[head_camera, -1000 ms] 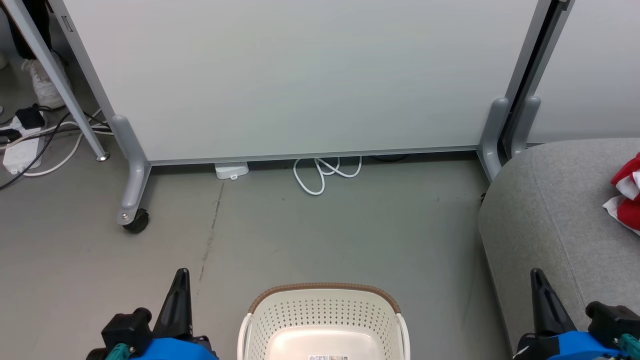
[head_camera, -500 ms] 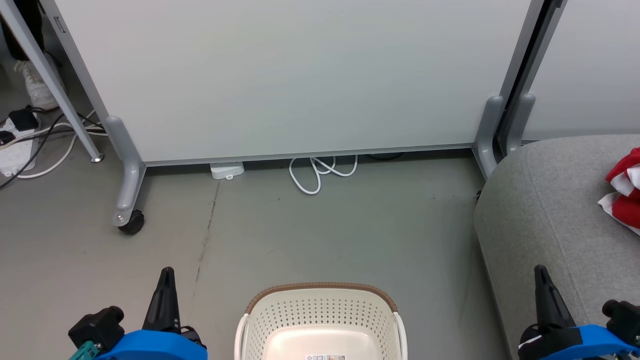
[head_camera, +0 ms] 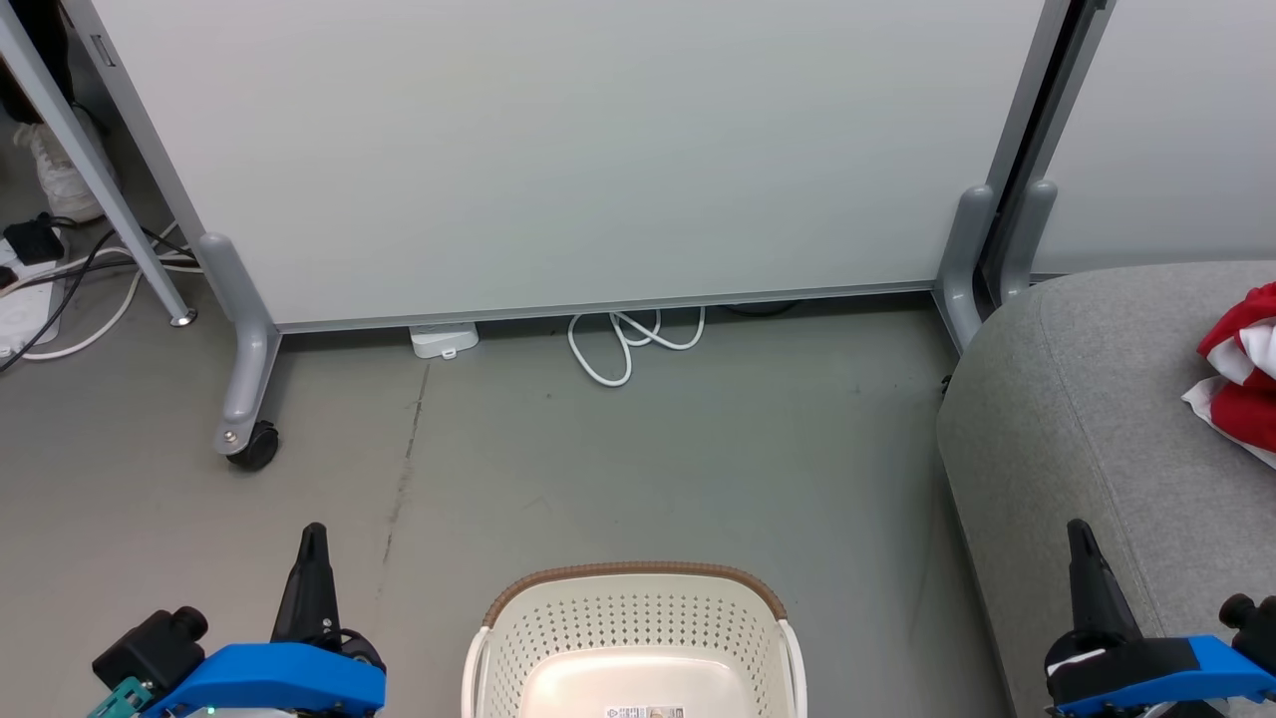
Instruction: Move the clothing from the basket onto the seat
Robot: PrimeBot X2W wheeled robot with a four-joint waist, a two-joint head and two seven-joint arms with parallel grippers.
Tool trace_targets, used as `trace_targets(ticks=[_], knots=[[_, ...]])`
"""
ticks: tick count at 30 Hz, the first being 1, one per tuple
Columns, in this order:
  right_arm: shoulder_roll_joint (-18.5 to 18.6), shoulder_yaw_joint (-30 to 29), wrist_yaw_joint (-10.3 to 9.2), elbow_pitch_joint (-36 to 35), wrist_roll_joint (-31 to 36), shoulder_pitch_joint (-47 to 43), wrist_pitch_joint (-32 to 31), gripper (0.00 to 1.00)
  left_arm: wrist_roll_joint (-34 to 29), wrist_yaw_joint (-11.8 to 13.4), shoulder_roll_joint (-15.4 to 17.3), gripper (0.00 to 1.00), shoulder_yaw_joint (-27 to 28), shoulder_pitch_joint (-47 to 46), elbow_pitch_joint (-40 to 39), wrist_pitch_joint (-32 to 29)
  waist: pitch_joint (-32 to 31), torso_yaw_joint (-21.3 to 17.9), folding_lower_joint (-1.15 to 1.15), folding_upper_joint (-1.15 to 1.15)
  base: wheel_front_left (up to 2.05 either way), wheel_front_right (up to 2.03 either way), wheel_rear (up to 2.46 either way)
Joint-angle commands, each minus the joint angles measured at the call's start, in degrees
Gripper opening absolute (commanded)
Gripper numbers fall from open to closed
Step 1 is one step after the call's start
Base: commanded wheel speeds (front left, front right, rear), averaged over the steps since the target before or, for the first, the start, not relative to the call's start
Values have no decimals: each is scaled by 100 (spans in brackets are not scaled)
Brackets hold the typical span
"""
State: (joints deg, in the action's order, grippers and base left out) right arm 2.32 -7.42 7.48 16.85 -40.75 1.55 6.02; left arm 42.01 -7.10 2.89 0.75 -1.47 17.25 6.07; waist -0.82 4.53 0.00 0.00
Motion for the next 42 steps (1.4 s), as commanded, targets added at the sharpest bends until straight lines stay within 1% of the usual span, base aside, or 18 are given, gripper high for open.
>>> trace_targets(ticks=[1, 25, 42], knots=[[40, 9, 1, -108, -262, 173, -56, 0, 250, -20, 3, 0, 40, -200, -104, -55, 2, -10, 0, 0, 0, 0, 0], [53, 36, 2, -176, -1939, 289, -468, 0, 1888, -33, 2, 0, 229, -320, -188, -472, 28, -125, 0, 0, 0, 0, 0], [61, 54, 2, -218, -2963, 362, -724, 0, 2886, -43, 1, 0, 353, -380, -235, -729, 47, -211, 0, 0, 0, 0, 0]])
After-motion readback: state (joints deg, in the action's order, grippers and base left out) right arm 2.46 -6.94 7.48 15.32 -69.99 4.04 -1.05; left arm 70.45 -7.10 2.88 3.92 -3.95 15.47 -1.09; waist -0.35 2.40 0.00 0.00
